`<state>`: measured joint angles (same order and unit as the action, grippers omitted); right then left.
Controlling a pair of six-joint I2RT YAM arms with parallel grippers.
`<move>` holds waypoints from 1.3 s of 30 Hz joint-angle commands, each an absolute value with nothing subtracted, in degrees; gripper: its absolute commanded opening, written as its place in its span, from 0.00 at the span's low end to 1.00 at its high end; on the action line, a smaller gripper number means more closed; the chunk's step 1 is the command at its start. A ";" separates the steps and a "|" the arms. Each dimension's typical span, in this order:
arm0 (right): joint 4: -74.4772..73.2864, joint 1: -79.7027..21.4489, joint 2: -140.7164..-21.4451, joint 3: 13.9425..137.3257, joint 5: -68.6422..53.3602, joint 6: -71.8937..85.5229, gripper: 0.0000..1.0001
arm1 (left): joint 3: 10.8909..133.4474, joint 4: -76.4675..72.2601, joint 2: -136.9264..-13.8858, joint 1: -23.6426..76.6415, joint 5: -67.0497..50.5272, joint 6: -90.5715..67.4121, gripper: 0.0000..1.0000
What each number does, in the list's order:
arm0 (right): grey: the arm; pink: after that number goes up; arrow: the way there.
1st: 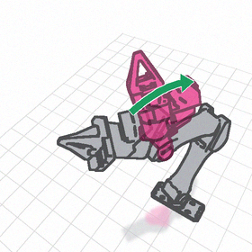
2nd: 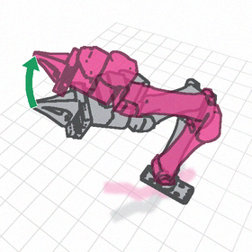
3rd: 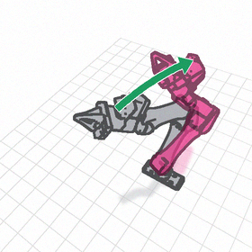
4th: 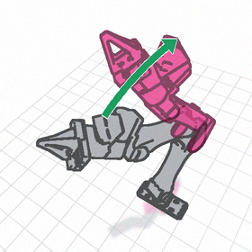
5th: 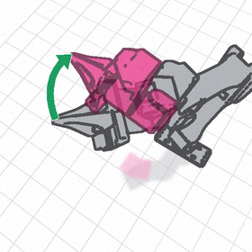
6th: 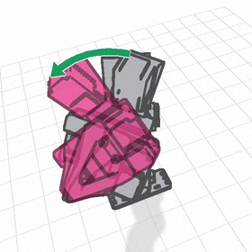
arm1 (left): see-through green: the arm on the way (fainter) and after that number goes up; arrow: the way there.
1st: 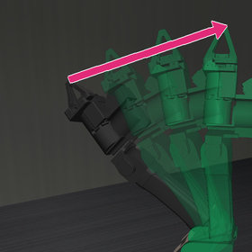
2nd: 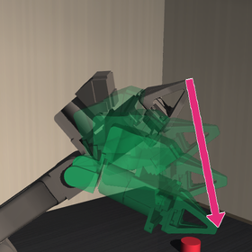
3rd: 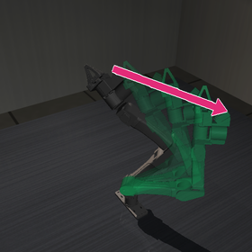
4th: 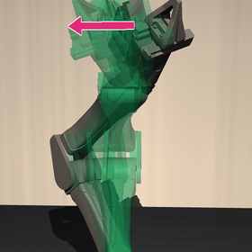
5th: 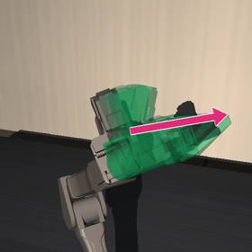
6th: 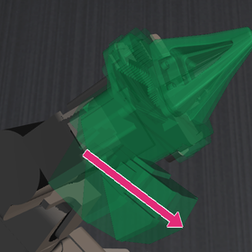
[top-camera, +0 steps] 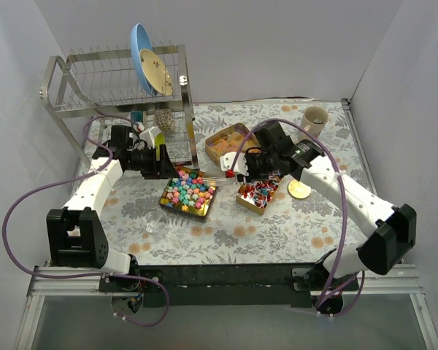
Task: Pack the candies
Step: Move the storage box to the center of the board.
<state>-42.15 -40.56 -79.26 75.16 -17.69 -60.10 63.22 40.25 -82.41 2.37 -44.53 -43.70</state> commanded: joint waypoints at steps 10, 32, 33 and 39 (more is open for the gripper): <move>-57.57 -40.96 -99.40 102.92 -14.15 -67.50 0.01 | 55.81 41.04 -75.31 -2.46 -17.67 -40.43 0.20; -56.25 -43.07 -96.33 98.45 -5.98 -59.33 0.01 | 50.98 36.74 -87.98 6.84 -27.77 -44.65 0.02; -56.08 -43.07 -95.46 97.83 -5.63 -59.24 0.01 | 51.24 36.74 -88.07 8.16 -28.12 -44.56 0.02; -56.16 -43.07 -93.60 94.40 -3.95 -59.67 0.01 | 53.52 36.48 -91.23 13.44 -32.07 -45.18 0.03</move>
